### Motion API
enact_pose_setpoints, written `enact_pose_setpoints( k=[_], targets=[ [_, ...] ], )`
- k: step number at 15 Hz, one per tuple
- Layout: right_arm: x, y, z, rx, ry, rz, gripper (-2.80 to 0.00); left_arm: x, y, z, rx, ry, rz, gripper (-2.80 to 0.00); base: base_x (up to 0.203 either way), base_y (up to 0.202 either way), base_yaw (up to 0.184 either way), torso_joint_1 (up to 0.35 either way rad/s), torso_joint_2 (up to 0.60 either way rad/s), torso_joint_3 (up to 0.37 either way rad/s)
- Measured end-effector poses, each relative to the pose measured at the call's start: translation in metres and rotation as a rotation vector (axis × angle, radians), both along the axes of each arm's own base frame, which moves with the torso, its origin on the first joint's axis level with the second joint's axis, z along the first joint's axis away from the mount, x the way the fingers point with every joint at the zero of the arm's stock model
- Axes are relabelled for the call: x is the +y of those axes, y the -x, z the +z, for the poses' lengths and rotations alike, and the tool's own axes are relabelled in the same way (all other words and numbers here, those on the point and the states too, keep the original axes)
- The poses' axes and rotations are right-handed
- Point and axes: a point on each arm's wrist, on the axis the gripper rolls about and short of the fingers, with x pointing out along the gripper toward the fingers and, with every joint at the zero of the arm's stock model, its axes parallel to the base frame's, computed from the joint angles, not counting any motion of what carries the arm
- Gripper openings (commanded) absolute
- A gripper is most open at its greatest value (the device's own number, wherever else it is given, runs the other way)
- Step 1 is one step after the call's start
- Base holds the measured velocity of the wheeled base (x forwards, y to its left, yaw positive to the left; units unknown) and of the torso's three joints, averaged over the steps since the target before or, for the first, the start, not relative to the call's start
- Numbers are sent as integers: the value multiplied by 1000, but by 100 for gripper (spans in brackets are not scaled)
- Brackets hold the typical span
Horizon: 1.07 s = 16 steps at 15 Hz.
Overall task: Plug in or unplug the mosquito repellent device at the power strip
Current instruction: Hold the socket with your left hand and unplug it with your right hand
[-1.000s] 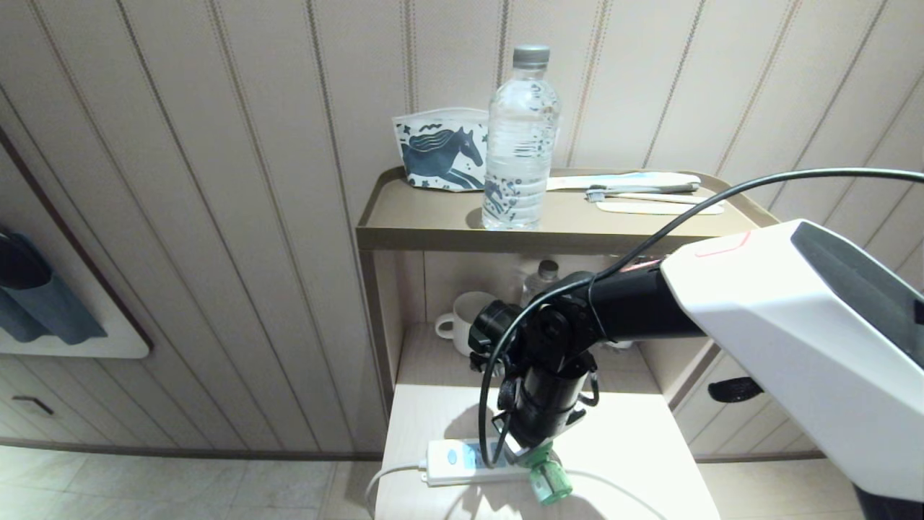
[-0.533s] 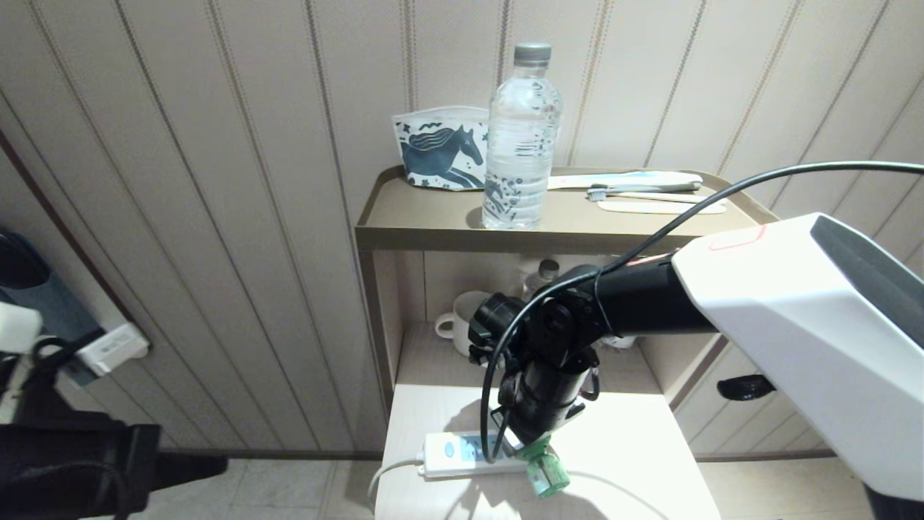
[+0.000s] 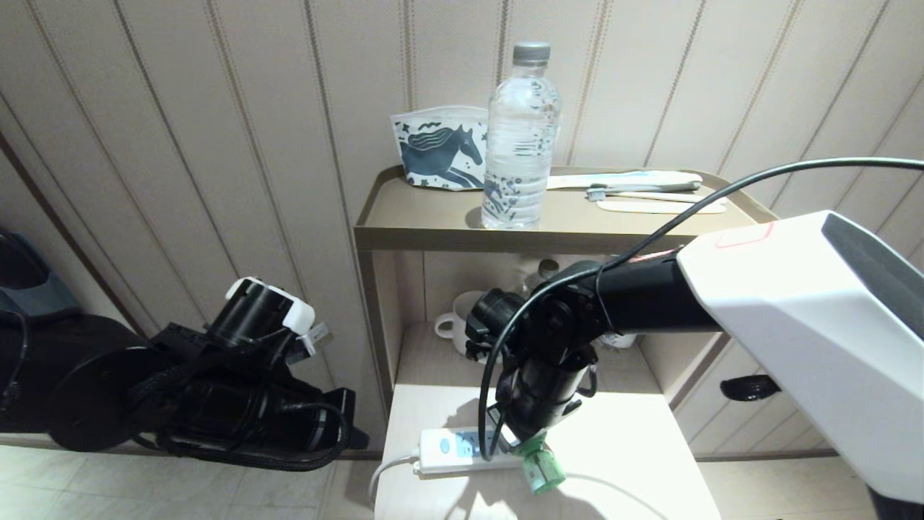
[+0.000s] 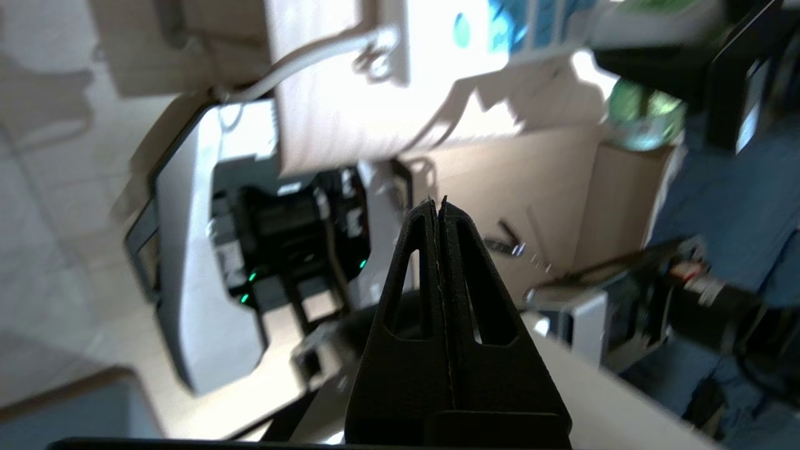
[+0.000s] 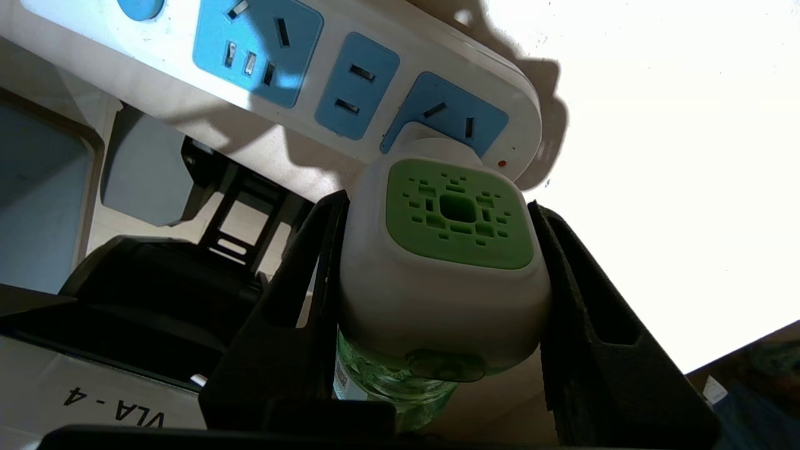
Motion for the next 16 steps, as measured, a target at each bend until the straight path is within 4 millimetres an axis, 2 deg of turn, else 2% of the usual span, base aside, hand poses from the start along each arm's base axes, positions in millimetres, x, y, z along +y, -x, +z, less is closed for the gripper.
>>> enact_pose_setpoints(
  k=[6,13,16],
  targets=[
    [6,0,-5,7,2,12,-280,-25,-16,-27,-21,15,-10,-280,0,0,0,0,0,0],
    [8,0,-13,24,15,16,-280,-53,-27,-64,-89,-101,16,-280,0,0,0,0,0,0],
    [9,2,-15,31,20,19,-280,-64,-39,-75,-101,-133,36,-280,0,0,0,0,0,0]
  ],
)
